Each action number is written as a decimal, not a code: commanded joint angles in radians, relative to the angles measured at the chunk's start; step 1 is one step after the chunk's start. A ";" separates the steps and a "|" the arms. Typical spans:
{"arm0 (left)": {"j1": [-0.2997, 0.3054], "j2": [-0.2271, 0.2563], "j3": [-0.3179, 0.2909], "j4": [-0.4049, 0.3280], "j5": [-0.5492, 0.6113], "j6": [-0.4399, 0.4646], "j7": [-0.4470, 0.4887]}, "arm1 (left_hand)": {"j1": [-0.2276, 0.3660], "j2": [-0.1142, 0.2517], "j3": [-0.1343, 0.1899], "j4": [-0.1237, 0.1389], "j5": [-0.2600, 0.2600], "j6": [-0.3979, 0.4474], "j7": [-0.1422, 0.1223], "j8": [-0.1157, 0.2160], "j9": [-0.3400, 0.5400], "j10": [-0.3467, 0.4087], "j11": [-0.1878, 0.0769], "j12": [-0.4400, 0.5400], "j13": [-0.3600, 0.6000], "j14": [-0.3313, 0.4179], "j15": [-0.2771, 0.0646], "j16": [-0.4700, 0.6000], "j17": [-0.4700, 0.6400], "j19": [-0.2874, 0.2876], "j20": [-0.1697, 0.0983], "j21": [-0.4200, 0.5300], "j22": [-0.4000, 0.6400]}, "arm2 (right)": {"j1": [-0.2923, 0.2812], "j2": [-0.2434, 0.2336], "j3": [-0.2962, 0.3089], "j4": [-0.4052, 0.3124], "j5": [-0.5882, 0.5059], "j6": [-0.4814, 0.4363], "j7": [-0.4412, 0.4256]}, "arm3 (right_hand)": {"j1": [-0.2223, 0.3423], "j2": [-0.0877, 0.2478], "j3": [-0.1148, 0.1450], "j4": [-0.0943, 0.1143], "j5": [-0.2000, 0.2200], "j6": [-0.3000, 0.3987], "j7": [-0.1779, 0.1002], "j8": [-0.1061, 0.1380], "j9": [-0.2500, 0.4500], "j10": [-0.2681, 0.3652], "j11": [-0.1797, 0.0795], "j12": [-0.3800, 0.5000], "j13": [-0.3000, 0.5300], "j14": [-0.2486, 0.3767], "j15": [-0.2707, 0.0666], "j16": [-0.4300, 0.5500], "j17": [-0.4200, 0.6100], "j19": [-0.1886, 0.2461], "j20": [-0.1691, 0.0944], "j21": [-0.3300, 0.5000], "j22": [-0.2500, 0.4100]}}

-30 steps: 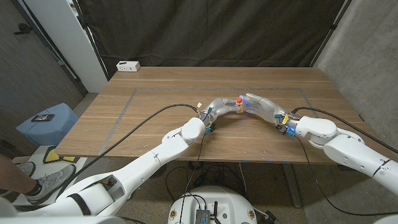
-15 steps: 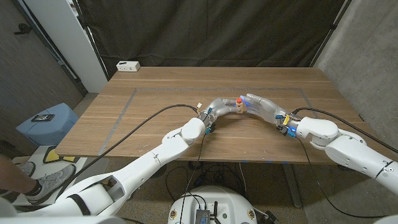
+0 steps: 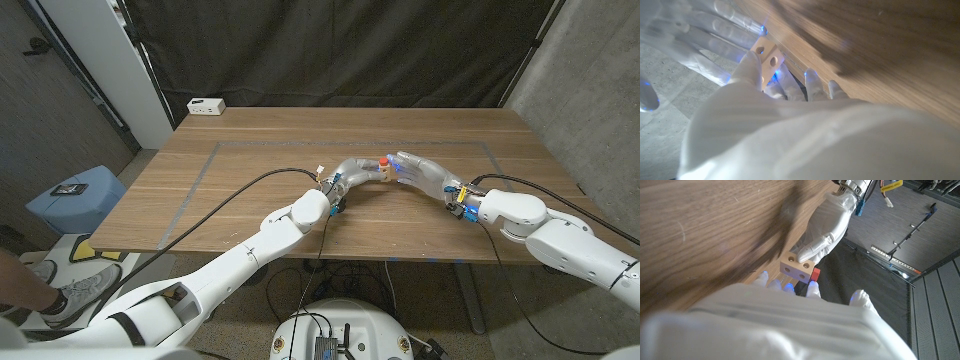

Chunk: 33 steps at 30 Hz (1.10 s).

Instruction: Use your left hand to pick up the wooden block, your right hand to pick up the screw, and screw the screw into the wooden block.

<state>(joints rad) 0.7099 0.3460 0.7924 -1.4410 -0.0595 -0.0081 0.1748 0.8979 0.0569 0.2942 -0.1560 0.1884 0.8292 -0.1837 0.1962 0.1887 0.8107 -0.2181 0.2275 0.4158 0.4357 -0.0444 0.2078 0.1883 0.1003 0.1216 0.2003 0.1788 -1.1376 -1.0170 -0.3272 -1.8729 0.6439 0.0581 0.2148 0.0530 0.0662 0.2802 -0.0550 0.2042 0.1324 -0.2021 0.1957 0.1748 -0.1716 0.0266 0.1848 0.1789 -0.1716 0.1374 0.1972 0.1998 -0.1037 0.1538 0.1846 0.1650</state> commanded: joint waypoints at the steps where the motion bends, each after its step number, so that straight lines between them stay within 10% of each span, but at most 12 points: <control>1: 0.001 0.000 -0.001 -0.002 -0.004 0.007 0.001 | -0.009 0.003 0.005 0.005 0.004 0.011 0.002 0.006 0.002 0.006 0.002 0.002 0.003 0.009 -0.061 0.008 0.002 0.000 0.009 0.005 0.005 | -0.022 -0.016 0.011 -0.025 0.009 -0.010 -0.006 | -0.010 0.005 0.003 0.007 0.007 0.006 0.001 -0.002 0.001 -0.208 -0.010 0.006 0.003 -0.205 0.000 0.002 0.003 -0.004 -0.002 0.004 0.006; 33: -0.013 0.005 0.010 -0.021 0.008 0.062 -0.001 | -0.002 0.002 0.006 0.001 0.006 0.022 0.007 0.010 0.003 0.016 0.002 0.006 0.008 0.012 -0.062 0.008 0.001 0.005 0.011 0.007 0.005 | -0.054 -0.037 0.023 -0.055 0.031 -0.012 0.006 | -0.008 0.006 0.004 0.008 0.008 0.018 0.002 -0.004 0.001 -0.205 -0.008 0.007 0.003 -0.204 0.001 0.003 0.002 -0.002 -0.003 0.005 0.006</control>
<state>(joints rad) 0.7014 0.3487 0.7999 -1.4558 -0.0544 0.0328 0.1739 0.8916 0.0577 0.2964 -0.1540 0.1888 0.8319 -0.1793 0.1954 0.1886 0.8142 -0.2145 0.2274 0.4213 0.4393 -0.0480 0.2078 0.1859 0.1057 0.1269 0.2003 0.1788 -1.1847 -1.0473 -0.3074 -1.9198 0.6674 0.0467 0.2121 0.0531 0.0662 0.2802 -0.0550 0.2042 0.1450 -0.2002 0.1920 0.1749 -0.1716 0.0267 0.1848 0.1789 -0.1716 0.1374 0.1973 0.2000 -0.1036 0.1537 0.1846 0.1650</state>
